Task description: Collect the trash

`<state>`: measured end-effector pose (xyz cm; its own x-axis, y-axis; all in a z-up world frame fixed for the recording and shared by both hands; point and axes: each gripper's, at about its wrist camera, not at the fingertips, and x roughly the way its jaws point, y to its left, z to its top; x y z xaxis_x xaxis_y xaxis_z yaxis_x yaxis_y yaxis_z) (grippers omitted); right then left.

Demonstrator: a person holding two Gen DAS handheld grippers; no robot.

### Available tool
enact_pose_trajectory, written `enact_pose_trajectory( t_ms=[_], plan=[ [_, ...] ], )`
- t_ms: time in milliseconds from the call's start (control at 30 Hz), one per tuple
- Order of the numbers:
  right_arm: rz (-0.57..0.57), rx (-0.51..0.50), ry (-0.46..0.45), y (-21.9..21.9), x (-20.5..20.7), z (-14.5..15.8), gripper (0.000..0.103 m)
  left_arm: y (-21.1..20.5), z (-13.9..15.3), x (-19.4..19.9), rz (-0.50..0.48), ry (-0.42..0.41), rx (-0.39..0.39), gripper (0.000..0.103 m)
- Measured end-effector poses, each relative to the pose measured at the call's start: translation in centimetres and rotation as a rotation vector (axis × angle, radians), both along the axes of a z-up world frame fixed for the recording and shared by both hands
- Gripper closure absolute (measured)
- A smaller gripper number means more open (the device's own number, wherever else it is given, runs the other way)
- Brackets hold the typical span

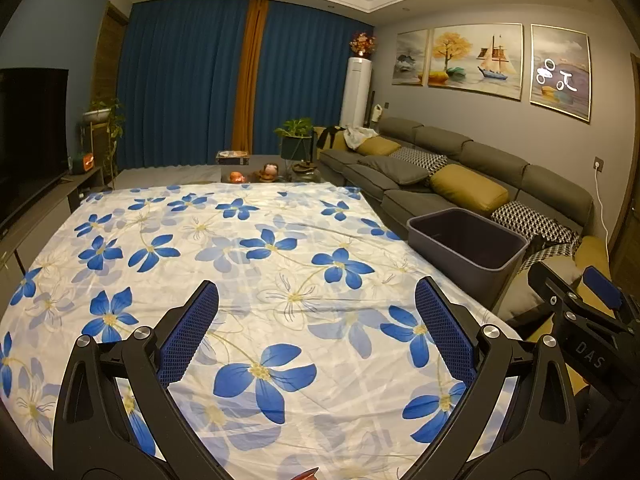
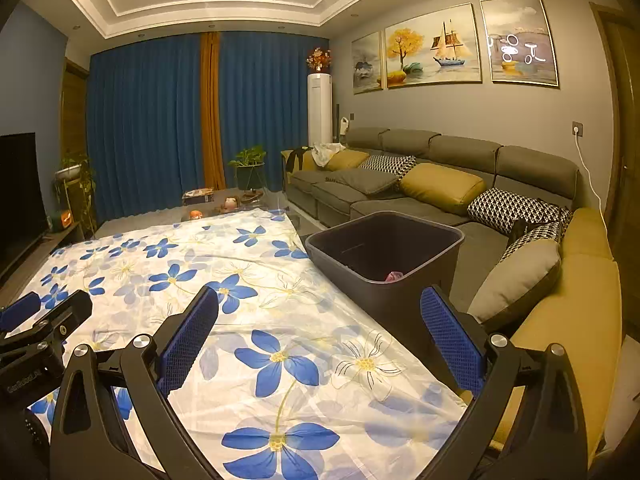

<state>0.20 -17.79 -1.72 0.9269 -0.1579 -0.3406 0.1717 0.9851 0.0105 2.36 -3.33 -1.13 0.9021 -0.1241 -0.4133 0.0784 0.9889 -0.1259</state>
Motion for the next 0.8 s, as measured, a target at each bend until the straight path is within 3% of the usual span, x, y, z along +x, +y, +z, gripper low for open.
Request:
enact_pose_trajectory(
  t_ms=[800],
  plan=[
    [0.005,0.006,-0.007,0.15,0.26,0.22,0.006,-0.02,0.12,0.02,0.0,-0.001,-0.002,0.006]
  ],
)
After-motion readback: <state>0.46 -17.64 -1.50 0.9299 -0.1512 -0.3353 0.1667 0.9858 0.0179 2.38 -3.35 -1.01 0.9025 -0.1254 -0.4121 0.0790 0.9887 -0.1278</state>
